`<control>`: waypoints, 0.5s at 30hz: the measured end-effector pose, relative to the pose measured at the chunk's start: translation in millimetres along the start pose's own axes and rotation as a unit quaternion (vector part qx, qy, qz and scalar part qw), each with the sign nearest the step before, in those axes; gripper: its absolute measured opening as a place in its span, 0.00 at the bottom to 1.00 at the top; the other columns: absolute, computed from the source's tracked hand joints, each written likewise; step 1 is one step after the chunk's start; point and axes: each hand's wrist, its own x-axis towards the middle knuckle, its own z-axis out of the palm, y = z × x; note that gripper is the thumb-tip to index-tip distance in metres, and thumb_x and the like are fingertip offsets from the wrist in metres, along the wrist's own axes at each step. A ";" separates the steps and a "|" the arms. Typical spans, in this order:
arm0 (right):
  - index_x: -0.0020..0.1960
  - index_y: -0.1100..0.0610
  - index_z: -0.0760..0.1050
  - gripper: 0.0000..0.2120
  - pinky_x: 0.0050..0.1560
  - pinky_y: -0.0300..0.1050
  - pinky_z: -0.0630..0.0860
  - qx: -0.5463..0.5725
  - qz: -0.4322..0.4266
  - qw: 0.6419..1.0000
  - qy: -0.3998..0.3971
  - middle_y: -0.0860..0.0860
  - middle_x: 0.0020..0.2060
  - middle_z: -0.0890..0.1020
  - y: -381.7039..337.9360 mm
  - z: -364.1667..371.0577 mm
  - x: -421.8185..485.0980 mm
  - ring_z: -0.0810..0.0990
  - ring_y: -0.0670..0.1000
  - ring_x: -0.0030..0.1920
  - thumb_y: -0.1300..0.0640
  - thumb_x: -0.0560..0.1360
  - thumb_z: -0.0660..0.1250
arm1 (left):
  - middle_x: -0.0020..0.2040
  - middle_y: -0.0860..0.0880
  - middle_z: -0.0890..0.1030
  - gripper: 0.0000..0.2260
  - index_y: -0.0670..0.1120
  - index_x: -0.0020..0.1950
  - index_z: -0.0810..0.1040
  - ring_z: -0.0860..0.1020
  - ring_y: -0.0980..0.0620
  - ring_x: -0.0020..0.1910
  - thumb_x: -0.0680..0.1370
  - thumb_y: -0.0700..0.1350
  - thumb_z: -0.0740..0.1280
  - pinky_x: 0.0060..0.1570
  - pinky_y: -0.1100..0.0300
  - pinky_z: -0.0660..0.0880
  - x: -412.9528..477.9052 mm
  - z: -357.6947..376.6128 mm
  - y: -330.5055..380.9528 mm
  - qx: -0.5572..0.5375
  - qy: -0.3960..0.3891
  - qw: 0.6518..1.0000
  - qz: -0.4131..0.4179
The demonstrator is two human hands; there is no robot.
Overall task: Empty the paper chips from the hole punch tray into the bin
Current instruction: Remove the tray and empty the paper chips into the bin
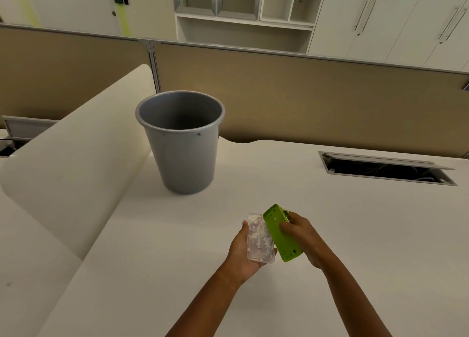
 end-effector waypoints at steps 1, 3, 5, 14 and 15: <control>0.64 0.60 0.70 0.25 0.47 0.48 0.76 -0.030 -0.021 0.999 0.016 0.56 0.53 0.77 -1.4 1.3 -0.1 0.78 0.58 0.51 0.55 0.68 0.64 | 0.35 0.42 0.86 0.22 0.43 0.50 0.77 0.76 0.45 0.45 0.80 0.56 0.50 0.47 0.52 0.71 0.5 -0.6 0.0 -0.001 0.001 1.000 0.001; 0.64 0.57 0.71 0.26 0.42 0.39 0.75 -0.095 -0.071 0.992 0.053 0.51 0.52 0.75 -3.4 3.2 -0.8 0.77 0.54 0.50 0.55 0.67 0.67 | 0.37 0.42 0.85 0.21 0.43 0.50 0.76 0.76 0.45 0.45 0.80 0.56 0.50 0.49 0.51 0.71 0.6 -1.2 0.1 -0.003 0.005 1.000 0.006; 0.63 0.55 0.72 0.23 0.38 0.29 0.70 -0.161 -0.131 0.975 0.079 0.48 0.51 0.74 -3.8 4.0 -0.3 0.75 0.49 0.49 0.60 0.68 0.69 | 0.44 0.41 0.82 0.21 0.42 0.50 0.76 0.76 0.44 0.46 0.81 0.56 0.50 0.56 0.51 0.68 0.4 -1.4 0.4 -0.001 0.012 1.000 0.007; 0.59 0.53 0.73 0.22 0.49 0.37 0.71 -0.268 -0.234 0.928 0.109 0.47 0.52 0.78 -6.0 2.1 -1.0 0.75 0.46 0.50 0.61 0.66 0.71 | 0.41 0.41 0.84 0.20 0.42 0.49 0.76 0.76 0.45 0.46 0.81 0.54 0.51 0.48 0.51 0.71 1.4 3.7 1.3 -0.008 0.005 1.000 0.008; 0.59 0.53 0.73 0.22 0.49 0.37 0.71 -0.276 -0.236 0.926 0.106 0.48 0.53 0.79 -5.3 1.3 -0.6 0.77 0.48 0.51 0.61 0.66 0.71 | 0.43 0.41 0.82 0.20 0.43 0.49 0.76 0.76 0.45 0.46 0.81 0.54 0.52 0.48 0.51 0.71 1.6 4.6 2.0 -0.009 0.008 1.000 0.009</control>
